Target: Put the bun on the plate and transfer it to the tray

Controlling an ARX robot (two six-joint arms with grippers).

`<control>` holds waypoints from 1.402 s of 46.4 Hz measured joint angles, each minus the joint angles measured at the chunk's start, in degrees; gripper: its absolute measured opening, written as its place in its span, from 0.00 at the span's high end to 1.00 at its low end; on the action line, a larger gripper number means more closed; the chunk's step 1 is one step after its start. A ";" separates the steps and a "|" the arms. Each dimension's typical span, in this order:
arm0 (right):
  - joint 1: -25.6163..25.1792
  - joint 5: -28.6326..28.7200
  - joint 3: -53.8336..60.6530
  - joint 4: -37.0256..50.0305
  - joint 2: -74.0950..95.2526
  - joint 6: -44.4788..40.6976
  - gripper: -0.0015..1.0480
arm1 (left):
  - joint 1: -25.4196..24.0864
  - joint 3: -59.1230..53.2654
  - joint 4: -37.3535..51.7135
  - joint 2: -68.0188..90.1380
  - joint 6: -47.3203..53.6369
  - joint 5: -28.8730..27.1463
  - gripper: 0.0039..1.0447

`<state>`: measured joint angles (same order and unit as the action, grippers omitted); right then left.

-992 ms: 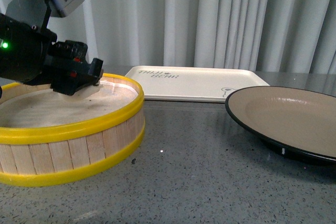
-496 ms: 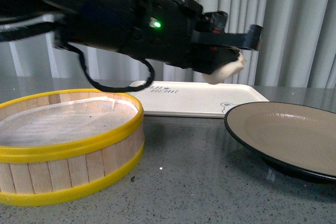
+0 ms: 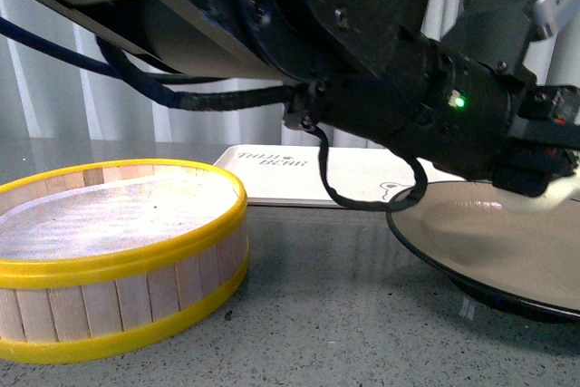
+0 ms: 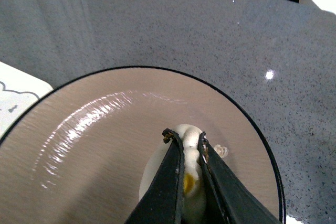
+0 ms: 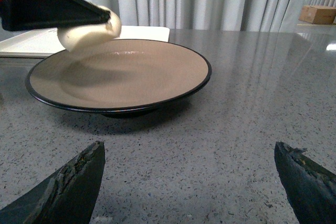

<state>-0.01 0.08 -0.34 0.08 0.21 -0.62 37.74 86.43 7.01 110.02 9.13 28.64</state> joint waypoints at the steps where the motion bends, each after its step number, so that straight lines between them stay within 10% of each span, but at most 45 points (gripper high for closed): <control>1: 0.00 0.00 0.02 0.00 0.00 0.02 0.08 | 0.39 0.50 -0.72 0.63 0.66 -0.31 0.95; 17: 0.00 0.00 0.02 0.00 0.00 0.02 0.08 | 1.49 5.73 -5.62 6.84 5.84 -4.57 0.95; 45: 0.00 0.00 0.00 0.00 0.00 0.00 0.08 | -1.77 6.75 1.81 3.67 -7.56 -8.15 0.04; 65: 0.00 0.04 0.02 0.00 0.00 0.00 0.08 | -12.33 4.74 -0.39 -3.61 -14.86 -24.35 0.06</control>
<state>-0.01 0.12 -0.32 0.08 0.21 -0.62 25.41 91.18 6.61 106.41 -5.74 4.29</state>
